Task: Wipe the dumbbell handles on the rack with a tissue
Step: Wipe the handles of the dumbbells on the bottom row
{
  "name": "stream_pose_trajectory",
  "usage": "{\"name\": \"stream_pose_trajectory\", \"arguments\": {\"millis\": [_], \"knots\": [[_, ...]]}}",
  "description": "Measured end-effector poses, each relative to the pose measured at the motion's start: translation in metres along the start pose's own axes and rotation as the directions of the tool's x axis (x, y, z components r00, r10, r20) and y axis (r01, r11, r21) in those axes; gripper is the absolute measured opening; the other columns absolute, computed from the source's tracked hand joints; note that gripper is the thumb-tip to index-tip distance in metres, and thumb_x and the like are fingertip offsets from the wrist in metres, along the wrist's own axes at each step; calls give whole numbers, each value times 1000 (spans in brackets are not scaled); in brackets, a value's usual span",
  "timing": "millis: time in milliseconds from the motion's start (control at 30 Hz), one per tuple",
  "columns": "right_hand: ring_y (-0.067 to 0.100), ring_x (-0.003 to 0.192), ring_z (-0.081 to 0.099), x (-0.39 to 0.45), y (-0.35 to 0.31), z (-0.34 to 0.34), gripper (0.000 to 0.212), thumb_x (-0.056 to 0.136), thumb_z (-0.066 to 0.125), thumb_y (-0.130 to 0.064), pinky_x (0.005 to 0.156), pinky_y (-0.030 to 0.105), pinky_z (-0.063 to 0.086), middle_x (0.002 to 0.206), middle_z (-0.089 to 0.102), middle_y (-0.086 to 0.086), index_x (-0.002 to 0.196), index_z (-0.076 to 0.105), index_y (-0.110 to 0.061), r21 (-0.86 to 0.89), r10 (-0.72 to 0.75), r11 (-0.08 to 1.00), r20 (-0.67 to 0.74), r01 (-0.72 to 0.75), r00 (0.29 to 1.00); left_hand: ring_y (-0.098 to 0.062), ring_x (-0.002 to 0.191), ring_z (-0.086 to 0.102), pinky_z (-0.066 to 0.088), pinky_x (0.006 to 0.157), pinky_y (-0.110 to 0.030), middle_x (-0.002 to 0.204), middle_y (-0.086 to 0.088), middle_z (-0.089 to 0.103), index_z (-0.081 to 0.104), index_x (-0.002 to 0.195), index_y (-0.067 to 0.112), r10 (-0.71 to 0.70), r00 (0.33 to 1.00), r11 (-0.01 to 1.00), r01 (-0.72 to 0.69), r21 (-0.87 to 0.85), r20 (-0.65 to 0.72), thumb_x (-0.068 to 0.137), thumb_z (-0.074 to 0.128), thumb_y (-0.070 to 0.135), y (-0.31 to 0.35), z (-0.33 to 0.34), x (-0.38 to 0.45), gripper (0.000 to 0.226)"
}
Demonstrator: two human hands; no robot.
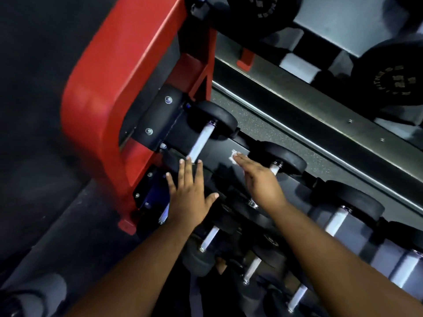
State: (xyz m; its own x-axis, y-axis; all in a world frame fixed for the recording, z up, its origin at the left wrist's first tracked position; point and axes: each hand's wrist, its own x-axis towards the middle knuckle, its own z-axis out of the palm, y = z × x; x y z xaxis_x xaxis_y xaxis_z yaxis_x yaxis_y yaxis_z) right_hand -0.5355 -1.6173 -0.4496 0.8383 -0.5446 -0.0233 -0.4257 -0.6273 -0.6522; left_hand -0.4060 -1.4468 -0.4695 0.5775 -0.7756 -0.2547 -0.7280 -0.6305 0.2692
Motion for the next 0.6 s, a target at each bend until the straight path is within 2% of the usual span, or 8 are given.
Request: {"name": "stream_pose_trajectory", "arguments": {"millis": [133,233,300,400,433,500,567,600], "knots": [[22,143,40,39,-19,36,58,91,50,10,118,24,26,152,46,6,143,52,-15,-90,-76,992,102,85,992,-34,156,-3,7,120,-65,168,-19,0,9,161,13,-65,998,998,64,-27,-24,84,59,67,-23,-6,19,107],[24,147,31,72,-33,57,56,92,48,-1,121,33,24,156,40,8,147,48,-14,-144,-103,981,194,133,975,-36,155,-2,8,124,-58,167,-22,-2,4,161,10,-121,993,989,121,-85,10,84,63,64,-35,-14,35,111],[27,149,29,86,-36,67,55,93,46,-8,122,38,19,158,38,8,148,45,-12,-248,-150,940,311,233,938,-37,155,-2,6,125,-52,167,-23,-5,2,161,9,-109,993,987,114,-111,44,83,67,63,-40,-17,43,115],[26,146,34,97,-30,79,55,94,36,-20,119,48,22,155,42,6,147,48,-16,-472,-257,700,534,536,805,-38,154,-4,3,125,-46,165,-26,-6,1,161,9,-89,992,984,102,-148,91,81,70,62,-46,-19,52,118],[25,145,36,102,-27,75,58,92,29,-22,118,50,23,154,44,5,146,49,-18,-513,-270,636,551,576,790,-39,154,-5,4,125,-46,165,-27,-7,0,161,10,-84,991,985,99,-141,106,81,70,63,-46,-19,54,119],[23,149,28,115,-19,65,62,92,23,-19,119,49,19,160,34,3,152,39,-20,-592,-211,626,498,507,841,-40,154,-6,5,126,-47,163,-29,-10,-4,161,11,-77,989,989,92,-118,125,80,68,66,-47,-18,57,121],[24,154,9,124,-18,60,61,97,23,-16,121,45,12,167,14,3,158,21,-18,-613,-79,718,398,330,914,-41,153,-9,4,126,-48,163,-30,-12,-7,161,13,-77,987,990,93,-109,145,80,68,66,-46,-18,57,123],[26,154,4,121,-20,63,62,97,21,-15,122,45,9,167,9,5,159,17,-16,-597,-55,750,373,285,926,-41,153,-11,3,126,-47,162,-31,-14,-9,160,14,-74,984,989,92,-112,159,80,69,65,-46,-19,57,123]]}}
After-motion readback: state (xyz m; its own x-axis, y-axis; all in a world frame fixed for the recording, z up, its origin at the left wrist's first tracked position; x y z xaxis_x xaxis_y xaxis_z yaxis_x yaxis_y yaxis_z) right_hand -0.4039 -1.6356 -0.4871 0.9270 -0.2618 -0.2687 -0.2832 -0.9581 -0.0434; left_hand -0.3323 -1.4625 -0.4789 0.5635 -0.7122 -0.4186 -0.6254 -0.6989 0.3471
